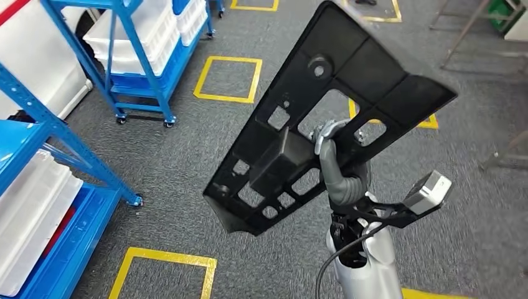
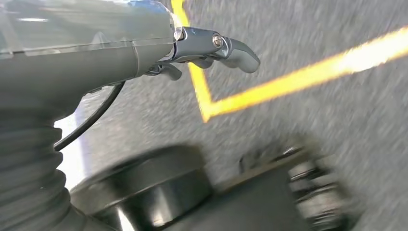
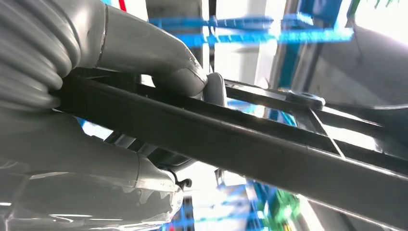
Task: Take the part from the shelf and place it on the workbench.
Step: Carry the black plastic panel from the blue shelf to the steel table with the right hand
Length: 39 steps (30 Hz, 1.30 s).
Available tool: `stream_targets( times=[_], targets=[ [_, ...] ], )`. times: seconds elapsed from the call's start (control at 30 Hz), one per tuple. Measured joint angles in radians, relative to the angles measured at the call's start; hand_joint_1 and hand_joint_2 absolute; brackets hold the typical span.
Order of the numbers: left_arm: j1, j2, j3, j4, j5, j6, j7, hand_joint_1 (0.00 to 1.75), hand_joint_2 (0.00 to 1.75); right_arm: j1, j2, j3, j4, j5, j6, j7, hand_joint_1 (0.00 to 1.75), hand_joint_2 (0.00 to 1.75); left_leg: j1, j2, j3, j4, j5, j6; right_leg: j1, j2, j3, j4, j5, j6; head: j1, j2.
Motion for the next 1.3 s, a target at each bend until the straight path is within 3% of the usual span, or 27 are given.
stream_targets(
  times=[0.07, 0.1, 0.13, 0.17, 0.23, 0.3, 0.37, 0.4, 0.47, 0.53, 0.57, 0.6, 0.63, 0.67, 0.7, 0.77, 0.83, 0.9, 0.97, 1.0, 1.07, 1.13, 1.17, 1.2, 1.27, 1.3],
  targets=[
    [-0.005, 0.006, 0.0, 0.0, 0.0, -0.037, 0.031, 0.0, 1.75, 0.002, 0.003, 0.0, 0.002, 0.008, -0.013, -0.003, 1.75, 1.75, 0.001, -0.029, -0.059, 0.134, -0.06, -0.003, 0.001, 0.02, -0.003, 0.001, 0.002, -0.005, -0.001, 0.0],
    [-0.008, 0.009, 0.0, 0.0, 0.0, -0.046, 0.037, 0.0, 1.75, 0.004, 0.003, 0.0, 0.004, 0.01, -0.016, -0.003, 1.75, 1.75, 0.001, -0.032, -0.077, 0.177, -0.069, -0.004, 0.002, 0.031, -0.004, 0.003, 0.002, -0.006, -0.001, 0.0],
    [-0.01, 0.011, 0.0, 0.0, 0.0, -0.052, 0.041, 0.0, 1.75, 0.006, 0.003, 0.0, 0.006, 0.012, -0.018, -0.003, 1.75, 1.75, 0.001, -0.034, -0.077, 0.181, -0.057, -0.004, 0.002, 0.043, -0.005, 0.006, 0.002, -0.006, -0.001, 0.0],
    [-0.011, 0.014, -0.001, 0.0, -0.001, -0.057, 0.044, 0.0, 1.75, 0.007, 0.003, 0.0, 0.007, 0.012, -0.017, -0.005, 1.75, 1.75, 0.002, -0.037, -0.059, 0.145, -0.027, -0.003, 0.001, 0.056, -0.005, 0.009, 0.002, -0.005, -0.001, 0.0],
    [-0.009, 0.02, -0.002, 0.0, -0.006, -0.069, 0.044, 0.0, 1.75, 0.01, 0.003, 0.001, 0.009, 0.006, -0.011, -0.012, 1.75, 1.75, 0.006, -0.067, 0.003, 0.012, 0.041, 0.0, 0.002, 0.081, -0.007, 0.016, 0.001, -0.001, -0.001, 0.0],
    [-0.008, 0.027, -0.006, 0.0, -0.013, -0.077, 0.035, 0.0, 1.75, 0.016, 0.003, 0.006, 0.01, -0.007, 0.005, -0.019, 1.75, 1.75, 0.008, -0.097, 0.042, -0.078, 0.063, 0.004, 0.002, 0.101, -0.017, 0.022, 0.003, 0.008, 0.0, 0.0],
    [-0.009, 0.035, -0.014, 0.0, -0.019, -0.079, 0.023, 0.0, 1.75, 0.029, 0.003, 0.011, 0.011, -0.019, 0.024, -0.024, 1.75, 1.75, 0.007, -0.095, 0.047, -0.096, 0.059, 0.01, -0.001, 0.117, -0.027, 0.022, 0.009, 0.021, 0.0, 0.0],
    [-0.012, 0.039, -0.018, 0.0, -0.02, -0.079, 0.018, 0.0, 1.75, 0.036, 0.003, 0.014, 0.013, -0.024, 0.031, -0.027, 1.75, 1.75, 0.009, -0.087, 0.046, -0.099, 0.064, 0.016, -0.002, 0.116, -0.03, 0.022, 0.01, 0.026, 0.0, 0.0],
    [-0.02, 0.044, -0.024, 0.0, -0.022, -0.078, 0.01, 0.0, 1.75, 0.043, 0.002, 0.016, 0.018, -0.03, 0.041, -0.032, 1.75, 1.75, 0.012, -0.068, 0.048, -0.11, 0.073, 0.03, 0.001, 0.08, -0.048, 0.057, -0.015, 0.034, 0.005, 0.0],
    [-0.023, 0.049, -0.027, 0.0, -0.026, -0.074, 0.006, 0.0, 1.75, 0.044, 0.002, 0.019, 0.026, -0.034, 0.046, -0.035, 1.75, 1.75, 0.012, -0.047, 0.047, -0.114, 0.077, 0.036, 0.0, 0.034, -0.098, 0.165, -0.076, 0.041, 0.01, 0.0],
    [-0.022, 0.052, -0.028, 0.0, -0.029, -0.072, 0.008, 0.0, 1.75, 0.046, 0.002, 0.021, 0.03, -0.036, 0.048, -0.035, 1.75, 1.75, 0.011, -0.034, 0.047, -0.114, 0.077, 0.037, -0.003, 0.027, -0.127, 0.229, -0.102, 0.044, 0.011, 0.0],
    [-0.021, 0.055, -0.03, 0.0, -0.033, -0.072, 0.01, 0.0, 1.75, 0.048, 0.002, 0.022, 0.035, -0.037, 0.049, -0.036, 1.75, 1.75, 0.01, -0.022, 0.046, -0.113, 0.076, 0.037, -0.006, 0.024, -0.148, 0.273, -0.115, 0.047, 0.012, 0.0],
    [-0.019, 0.058, -0.032, 0.0, -0.037, -0.074, 0.014, 0.0, 1.75, 0.05, 0.002, 0.022, 0.04, -0.037, 0.051, -0.036, 1.75, 1.75, 0.01, -0.01, 0.046, -0.113, 0.075, 0.036, -0.009, 0.022, -0.152, 0.283, -0.109, 0.049, 0.011, 0.0],
    [-0.018, 0.06, -0.035, 0.0, -0.04, -0.077, 0.019, 0.0, 1.75, 0.051, 0.002, 0.022, 0.043, -0.037, 0.053, -0.036, 1.75, 1.75, 0.011, 0.001, 0.046, -0.112, 0.074, 0.034, -0.011, 0.018, -0.136, 0.255, -0.086, 0.051, 0.012, 0.0],
    [-0.016, 0.061, -0.038, 0.0, -0.043, -0.08, 0.024, 0.0, 1.75, 0.052, 0.002, 0.022, 0.045, -0.037, 0.054, -0.036, 1.75, 1.75, 0.011, 0.011, 0.047, -0.111, 0.072, 0.032, -0.012, 0.008, -0.102, 0.193, -0.052, 0.051, 0.012, 0.0],
    [-0.01, 0.064, -0.043, 0.0, -0.046, -0.085, 0.034, 0.0, 1.75, 0.053, 0.002, 0.022, 0.045, -0.038, 0.055, -0.039, 1.75, 1.75, 0.007, 0.027, 0.05, -0.108, 0.066, 0.022, -0.006, -0.03, -0.035, 0.068, -0.012, 0.044, 0.011, 0.0],
    [-0.007, 0.067, -0.046, 0.0, -0.05, -0.089, 0.038, 0.0, 1.75, 0.057, 0.002, 0.019, 0.045, -0.039, 0.054, -0.047, 1.75, 1.75, 0.002, 0.042, 0.052, -0.107, 0.062, 0.011, 0.003, -0.044, -0.015, 0.021, -0.01, 0.034, 0.011, 0.0],
    [-0.01, 0.068, -0.05, 0.0, -0.053, -0.094, 0.039, 0.0, 1.75, 0.063, 0.001, 0.009, 0.044, -0.043, 0.053, -0.057, 1.75, 1.75, 0.002, 0.056, 0.055, -0.108, 0.058, -0.001, 0.004, -0.023, -0.018, 0.019, -0.007, 0.021, 0.01, 0.0],
    [-0.016, 0.07, -0.054, 0.0, -0.057, -0.096, 0.04, 0.0, 1.75, 0.068, 0.0, 0.0, 0.04, -0.046, 0.053, -0.064, 1.75, 1.75, 0.006, 0.035, 0.047, -0.082, 0.034, -0.011, 0.0, -0.005, -0.016, 0.013, -0.003, 0.008, 0.01, 0.0],
    [-0.018, 0.072, -0.055, 0.0, -0.059, -0.097, 0.041, 0.0, 1.75, 0.069, 0.0, -0.003, 0.039, -0.048, 0.053, -0.067, 1.75, 1.75, 0.008, 0.014, 0.03, -0.041, 0.009, -0.014, -0.002, 0.004, -0.014, 0.011, -0.001, 0.002, 0.01, 0.0],
    [-0.023, 0.075, -0.058, 0.0, -0.063, -0.095, 0.04, 0.0, 1.75, 0.072, 0.0, -0.007, 0.038, -0.054, 0.052, -0.07, 1.75, 1.75, 0.008, -0.021, -0.029, 0.09, -0.053, -0.015, -0.001, 0.024, -0.014, 0.011, 0.0, -0.005, 0.009, 0.0],
    [-0.032, 0.078, -0.061, 0.0, -0.068, -0.092, 0.042, 0.0, 1.75, 0.077, 0.0, -0.01, 0.038, -0.061, 0.048, -0.07, 1.75, 1.75, 0.008, -0.03, -0.072, 0.175, -0.068, -0.013, 0.003, 0.048, -0.014, 0.012, 0.0, -0.006, 0.01, 0.0],
    [-0.036, 0.079, -0.064, 0.0, -0.07, -0.091, 0.045, 0.0, 1.75, 0.079, 0.0, -0.01, 0.038, -0.063, 0.046, -0.069, 1.75, 1.75, 0.008, -0.033, -0.069, 0.165, -0.048, -0.011, 0.004, 0.061, -0.013, 0.014, 0.0, -0.007, 0.01, 0.0],
    [-0.038, 0.08, -0.066, 0.0, -0.071, -0.09, 0.049, 0.0, 1.75, 0.08, 0.0, -0.01, 0.038, -0.066, 0.045, -0.068, 1.75, 1.75, 0.008, -0.039, -0.05, 0.117, -0.012, -0.007, 0.004, 0.075, -0.013, 0.015, 0.0, -0.006, 0.01, 0.0],
    [-0.04, 0.084, -0.068, 0.0, -0.073, -0.088, 0.055, 0.0, 1.75, 0.08, 0.001, -0.009, 0.038, -0.07, 0.045, -0.067, 1.75, 1.75, 0.008, -0.076, 0.003, -0.015, 0.053, 0.003, 0.004, 0.101, -0.015, 0.019, 0.001, -0.004, 0.01, 0.0],
    [-0.04, 0.087, -0.069, 0.0, -0.074, -0.087, 0.057, 0.0, 1.75, 0.08, 0.001, -0.008, 0.038, -0.071, 0.045, -0.067, 1.75, 1.75, 0.008, -0.093, 0.023, -0.063, 0.067, 0.006, 0.003, 0.111, -0.018, 0.021, 0.002, -0.001, 0.01, 0.0]
  ],
)
